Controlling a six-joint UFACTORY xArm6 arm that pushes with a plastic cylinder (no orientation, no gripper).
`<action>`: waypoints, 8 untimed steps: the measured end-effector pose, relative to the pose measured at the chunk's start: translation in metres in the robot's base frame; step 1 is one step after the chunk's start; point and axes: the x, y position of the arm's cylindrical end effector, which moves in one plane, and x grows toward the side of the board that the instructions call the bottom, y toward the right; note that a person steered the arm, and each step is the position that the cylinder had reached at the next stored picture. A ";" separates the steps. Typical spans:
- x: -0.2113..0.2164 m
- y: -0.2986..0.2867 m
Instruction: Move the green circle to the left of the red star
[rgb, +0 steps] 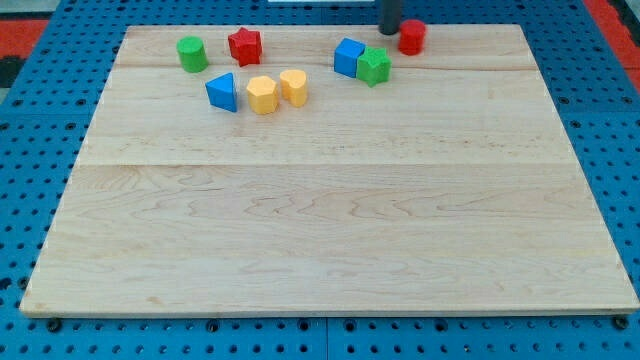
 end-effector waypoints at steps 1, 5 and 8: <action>0.005 -0.041; 0.026 -0.088; 0.048 -0.126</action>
